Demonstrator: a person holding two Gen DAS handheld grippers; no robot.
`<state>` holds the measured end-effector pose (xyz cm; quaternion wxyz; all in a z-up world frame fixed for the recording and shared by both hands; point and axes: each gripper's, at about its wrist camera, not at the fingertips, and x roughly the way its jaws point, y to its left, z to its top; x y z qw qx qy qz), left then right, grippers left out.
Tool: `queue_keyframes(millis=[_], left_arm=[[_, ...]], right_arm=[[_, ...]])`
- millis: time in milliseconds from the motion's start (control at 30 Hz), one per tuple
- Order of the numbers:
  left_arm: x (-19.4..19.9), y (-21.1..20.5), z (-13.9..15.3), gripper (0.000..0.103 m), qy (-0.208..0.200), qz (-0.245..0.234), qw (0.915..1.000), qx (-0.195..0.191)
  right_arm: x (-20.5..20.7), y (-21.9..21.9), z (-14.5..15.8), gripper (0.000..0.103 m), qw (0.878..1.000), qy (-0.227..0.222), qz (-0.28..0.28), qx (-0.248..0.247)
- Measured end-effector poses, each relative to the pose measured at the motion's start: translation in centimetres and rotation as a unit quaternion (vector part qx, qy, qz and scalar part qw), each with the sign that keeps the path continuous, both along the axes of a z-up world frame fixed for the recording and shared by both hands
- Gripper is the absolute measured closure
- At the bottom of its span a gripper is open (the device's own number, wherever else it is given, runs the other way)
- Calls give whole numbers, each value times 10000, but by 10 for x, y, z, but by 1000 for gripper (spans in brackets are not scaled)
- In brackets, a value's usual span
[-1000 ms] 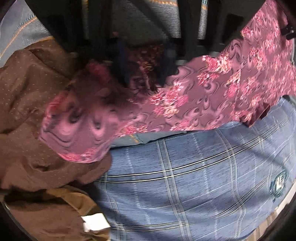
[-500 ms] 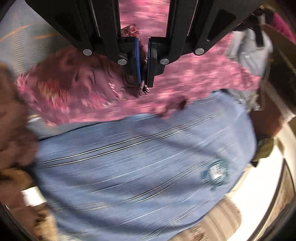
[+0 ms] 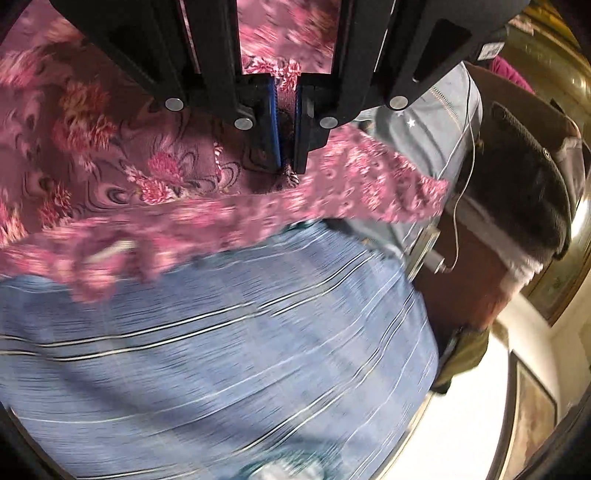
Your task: Fold small clothes
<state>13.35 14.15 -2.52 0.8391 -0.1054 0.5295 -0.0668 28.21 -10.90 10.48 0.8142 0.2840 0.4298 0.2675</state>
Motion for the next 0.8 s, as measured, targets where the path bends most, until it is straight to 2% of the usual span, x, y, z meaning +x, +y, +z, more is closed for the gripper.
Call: queue_keyframes(millis=[100,200,367,433,500,600,633,700,800], left_arm=[[-3,10,-1,22,21,91,9999,-35],[-2,18,-1,22,36,175,9998,-12],[-2,26,0,22,39,300,9995,-69],[0,25,3,22,46,321,9994,-107],[4,22,7,22,7,304,9994,-145],[18,8,17,22,-90,192,9997,-152],[22,4,19,22,-115,157,9997,-146],[37,-12,24,22,-145,67,9998,-125],[69,-39,27,22,-170,-35,9998,50]], right_arm=[[14,30,-9,97,9998,105,183,27],[25,49,-31,95,9992,347,215,-34],[31,63,-76,91,9951,968,213,-55],[30,63,-82,91,9937,1092,259,-11],[23,52,-75,85,9946,991,273,118],[7,18,-54,71,9970,691,166,304],[-2,-3,-47,70,9978,579,41,304],[-15,-38,-38,69,9985,473,-222,159],[-42,-105,-33,69,9946,376,-867,-425]])
